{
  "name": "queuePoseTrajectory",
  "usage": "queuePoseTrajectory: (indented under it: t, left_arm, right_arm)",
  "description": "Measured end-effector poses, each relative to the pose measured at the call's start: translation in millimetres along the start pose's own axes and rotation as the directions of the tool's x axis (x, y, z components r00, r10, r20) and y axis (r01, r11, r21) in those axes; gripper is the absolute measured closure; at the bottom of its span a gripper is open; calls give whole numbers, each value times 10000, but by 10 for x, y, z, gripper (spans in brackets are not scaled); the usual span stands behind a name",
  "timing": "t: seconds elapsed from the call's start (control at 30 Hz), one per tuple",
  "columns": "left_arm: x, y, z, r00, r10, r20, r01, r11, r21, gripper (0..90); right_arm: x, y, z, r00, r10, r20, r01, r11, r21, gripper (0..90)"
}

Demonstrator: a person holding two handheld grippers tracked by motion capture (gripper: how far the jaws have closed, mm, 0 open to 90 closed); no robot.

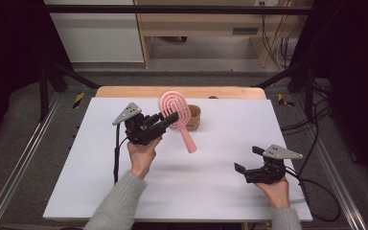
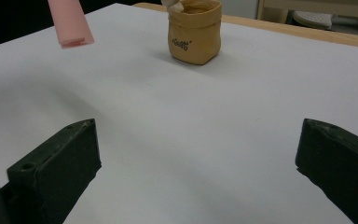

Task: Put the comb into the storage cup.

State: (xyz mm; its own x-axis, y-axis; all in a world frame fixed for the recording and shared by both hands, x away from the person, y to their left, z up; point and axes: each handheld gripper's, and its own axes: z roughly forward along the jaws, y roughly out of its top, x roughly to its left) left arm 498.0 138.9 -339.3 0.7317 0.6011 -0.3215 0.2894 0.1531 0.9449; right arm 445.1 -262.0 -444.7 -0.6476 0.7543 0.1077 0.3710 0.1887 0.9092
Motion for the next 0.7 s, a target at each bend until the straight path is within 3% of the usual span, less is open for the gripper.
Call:
queuePoseTrajectory:
  t: [0.7]
  left_arm:
    - [70, 173, 120, 9997, 124, -199, -127, 9998, -147, 634]
  right_arm:
    - [-24, -38, -6, 9999, 111, -24, -111, 9999, 131, 3]
